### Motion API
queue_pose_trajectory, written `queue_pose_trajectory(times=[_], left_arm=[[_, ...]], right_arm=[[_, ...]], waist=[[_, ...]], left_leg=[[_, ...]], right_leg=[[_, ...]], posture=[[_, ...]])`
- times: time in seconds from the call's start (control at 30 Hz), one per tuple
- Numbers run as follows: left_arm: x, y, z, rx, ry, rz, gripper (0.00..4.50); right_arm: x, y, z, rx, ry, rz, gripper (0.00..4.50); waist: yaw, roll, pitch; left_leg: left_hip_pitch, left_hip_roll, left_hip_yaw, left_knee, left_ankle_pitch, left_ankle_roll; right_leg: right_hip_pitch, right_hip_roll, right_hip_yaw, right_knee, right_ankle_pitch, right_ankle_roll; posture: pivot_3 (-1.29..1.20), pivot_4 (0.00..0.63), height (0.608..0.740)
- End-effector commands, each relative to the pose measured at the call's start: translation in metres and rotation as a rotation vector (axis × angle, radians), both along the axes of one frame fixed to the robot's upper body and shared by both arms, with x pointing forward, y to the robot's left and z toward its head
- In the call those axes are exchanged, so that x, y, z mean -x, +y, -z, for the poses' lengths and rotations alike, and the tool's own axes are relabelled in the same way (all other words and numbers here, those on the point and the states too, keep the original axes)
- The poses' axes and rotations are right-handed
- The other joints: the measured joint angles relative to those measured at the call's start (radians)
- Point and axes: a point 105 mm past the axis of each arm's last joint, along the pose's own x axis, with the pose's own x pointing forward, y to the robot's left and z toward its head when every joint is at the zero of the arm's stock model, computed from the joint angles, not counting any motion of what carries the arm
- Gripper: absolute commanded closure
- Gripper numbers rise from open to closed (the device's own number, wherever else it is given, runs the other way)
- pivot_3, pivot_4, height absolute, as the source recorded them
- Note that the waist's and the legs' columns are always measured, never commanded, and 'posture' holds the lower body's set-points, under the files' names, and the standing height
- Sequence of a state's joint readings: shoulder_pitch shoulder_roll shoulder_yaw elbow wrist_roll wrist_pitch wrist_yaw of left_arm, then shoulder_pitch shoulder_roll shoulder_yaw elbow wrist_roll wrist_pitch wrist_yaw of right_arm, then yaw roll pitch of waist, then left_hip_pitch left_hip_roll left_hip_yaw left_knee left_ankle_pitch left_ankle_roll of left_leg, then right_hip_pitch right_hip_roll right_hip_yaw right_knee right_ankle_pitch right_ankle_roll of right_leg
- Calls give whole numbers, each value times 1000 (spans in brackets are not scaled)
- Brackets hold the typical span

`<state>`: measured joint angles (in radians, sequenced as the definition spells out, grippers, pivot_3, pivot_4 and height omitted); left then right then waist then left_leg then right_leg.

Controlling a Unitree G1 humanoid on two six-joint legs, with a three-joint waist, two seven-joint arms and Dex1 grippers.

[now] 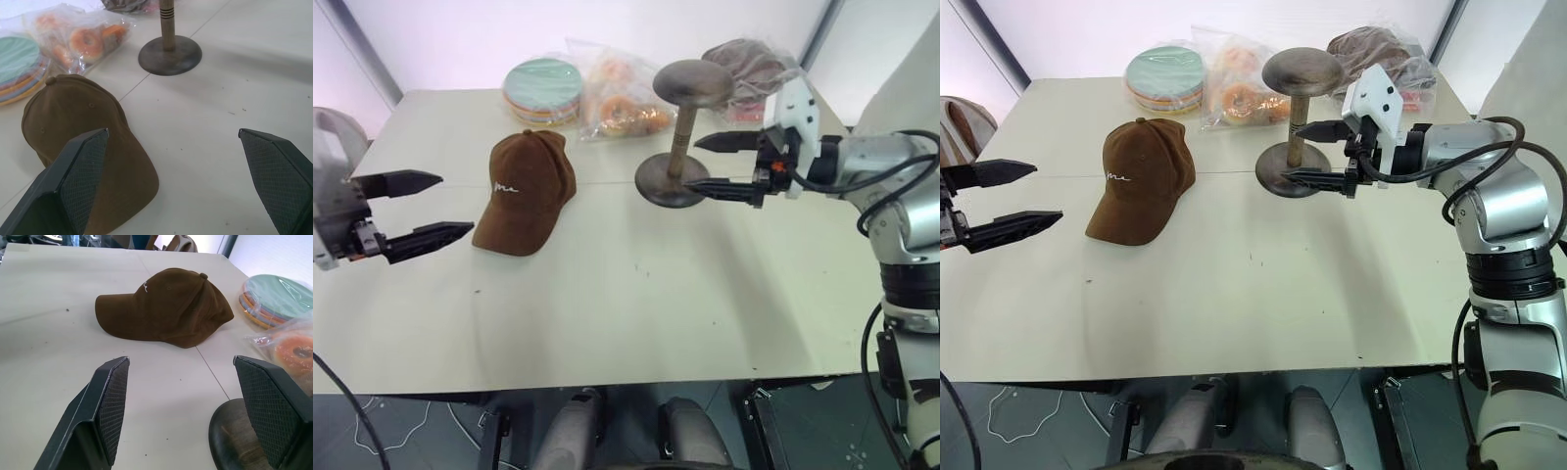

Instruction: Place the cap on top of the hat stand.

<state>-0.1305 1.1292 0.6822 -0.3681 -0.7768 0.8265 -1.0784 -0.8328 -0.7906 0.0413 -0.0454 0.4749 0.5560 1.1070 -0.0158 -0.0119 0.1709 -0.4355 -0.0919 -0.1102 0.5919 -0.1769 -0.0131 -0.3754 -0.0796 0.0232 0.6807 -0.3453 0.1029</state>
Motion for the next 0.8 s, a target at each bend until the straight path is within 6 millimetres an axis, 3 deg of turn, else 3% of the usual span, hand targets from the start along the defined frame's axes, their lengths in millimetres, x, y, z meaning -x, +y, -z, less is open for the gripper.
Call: queue_pose_trajectory(times=[0.03, 0.8], left_arm=[[4, -3, -10, -18, -45, 8, 0], [6, -9, -12, -9, -69, 12, 0]], right_arm=[[6, 1, -15, -3, -61, -9, 1043], [4, -1, -17, 12, -67, -9, 1043]], waist=[[0, 0, 0], [0, 0, 0]], left_leg=[[0, 0, 0, 0, 0, 0], [0, 0, 0, 0, 0, 0]], right_leg=[[0, 0, 0, 0, 0, 0], [0, 0, 0, 0, 0, 0]], posture=[[0, 150, 740], [0, 150, 740]])
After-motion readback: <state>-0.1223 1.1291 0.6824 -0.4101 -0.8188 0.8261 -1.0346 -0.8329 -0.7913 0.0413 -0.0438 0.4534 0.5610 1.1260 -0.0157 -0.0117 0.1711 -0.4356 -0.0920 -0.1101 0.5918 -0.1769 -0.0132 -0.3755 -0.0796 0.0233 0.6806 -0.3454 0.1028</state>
